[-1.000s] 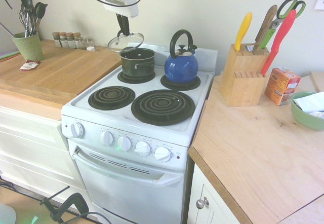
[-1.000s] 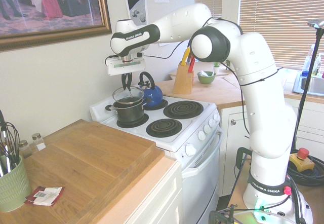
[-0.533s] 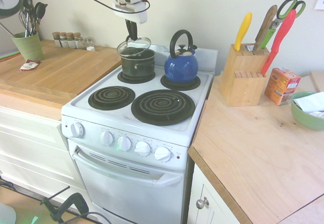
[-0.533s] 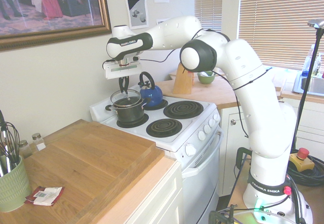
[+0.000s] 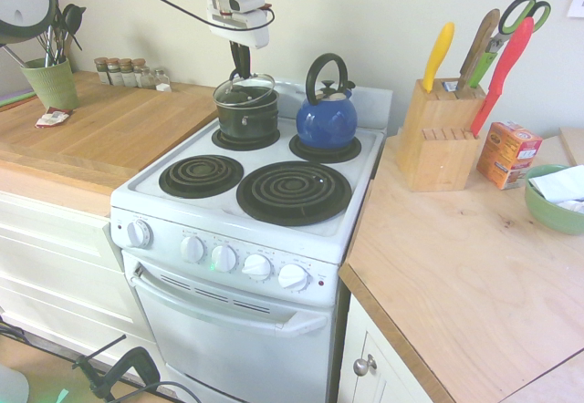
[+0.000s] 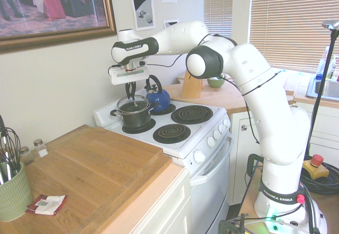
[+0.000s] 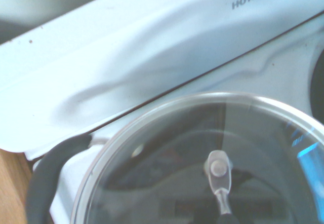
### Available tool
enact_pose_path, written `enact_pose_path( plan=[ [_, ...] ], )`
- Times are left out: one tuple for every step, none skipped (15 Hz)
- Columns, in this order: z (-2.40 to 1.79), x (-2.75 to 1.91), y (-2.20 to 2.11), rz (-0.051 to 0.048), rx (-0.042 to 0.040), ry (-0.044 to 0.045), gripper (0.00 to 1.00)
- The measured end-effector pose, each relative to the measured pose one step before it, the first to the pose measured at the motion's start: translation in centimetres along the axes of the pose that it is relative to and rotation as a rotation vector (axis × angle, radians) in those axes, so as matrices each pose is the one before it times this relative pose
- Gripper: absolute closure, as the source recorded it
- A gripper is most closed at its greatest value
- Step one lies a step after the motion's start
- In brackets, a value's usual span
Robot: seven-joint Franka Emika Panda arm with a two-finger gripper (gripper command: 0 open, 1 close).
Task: Cover the lid of the pot
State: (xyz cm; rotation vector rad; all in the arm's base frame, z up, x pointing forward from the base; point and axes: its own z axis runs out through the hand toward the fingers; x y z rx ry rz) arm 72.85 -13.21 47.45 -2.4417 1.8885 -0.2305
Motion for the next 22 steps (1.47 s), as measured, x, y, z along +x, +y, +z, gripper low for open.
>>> enact_pose_path(
  plan=[
    [0.663,-0.008,-0.016,0.00176,-0.00732,-0.00742,1.00],
    [0.579,0.154,-0.030,0.00324,-0.00303,-0.00327,1.00],
    [0.427,0.268,0.023,0.00629,-0.00065,-0.00647,1.00],
    [0.306,0.282,-0.008,0.00649,0.00529,-0.00441,1.00],
    [0.036,0.134,0.029,0.00424,0.00235,-0.00507,1.00],
    [0.017,0.050,0.022,0.00182,0.00085,-0.00226,1.00],
    [-0.001,0.050,0.020,0.00063,0.00050,-0.00089,1.00],
    [-0.016,0.035,0.013,0.00034,0.00059,-0.00061,0.00],
    [-0.024,0.001,0.006,-0.00001,-0.00022,-0.00015,0.00],
    [-0.029,-0.001,0.009,-0.00004,-0.00033,-0.00008,0.00],
    [-0.043,-0.012,0.012,-0.00061,-0.00100,0.00071,0.00],
    [-0.045,-0.045,0.012,-0.00142,-0.00234,0.00107,0.00],
    [-0.065,-0.078,0.025,-0.00289,-0.00504,0.00291,0.00],
    [-0.076,-0.100,0.057,-0.00311,-0.00887,0.00411,0.00],
    [-0.121,-0.090,0.059,-0.00295,-0.00805,0.00502,0.00],
    [-0.325,-0.164,0.051,-0.00295,-0.00555,0.00415,0.00],
    [-0.718,-0.274,0.035,-0.00447,-0.00089,0.00613,0.00],
    [-1.166,-0.433,-0.010,-0.00718,0.00652,0.00841,0.00],
    [-1.677,-0.703,0.009,-0.01071,0.00936,0.00945,0.00],
    [-1.959,-0.967,-0.015,-0.01332,0.01229,0.01039,0.00],
    [-2.046,-1.181,0.106,-0.01623,0.01211,0.00745,0.00],
    [-2.124,-1.498,0.250,-0.02027,0.01149,0.00492,0.00]
  ],
)
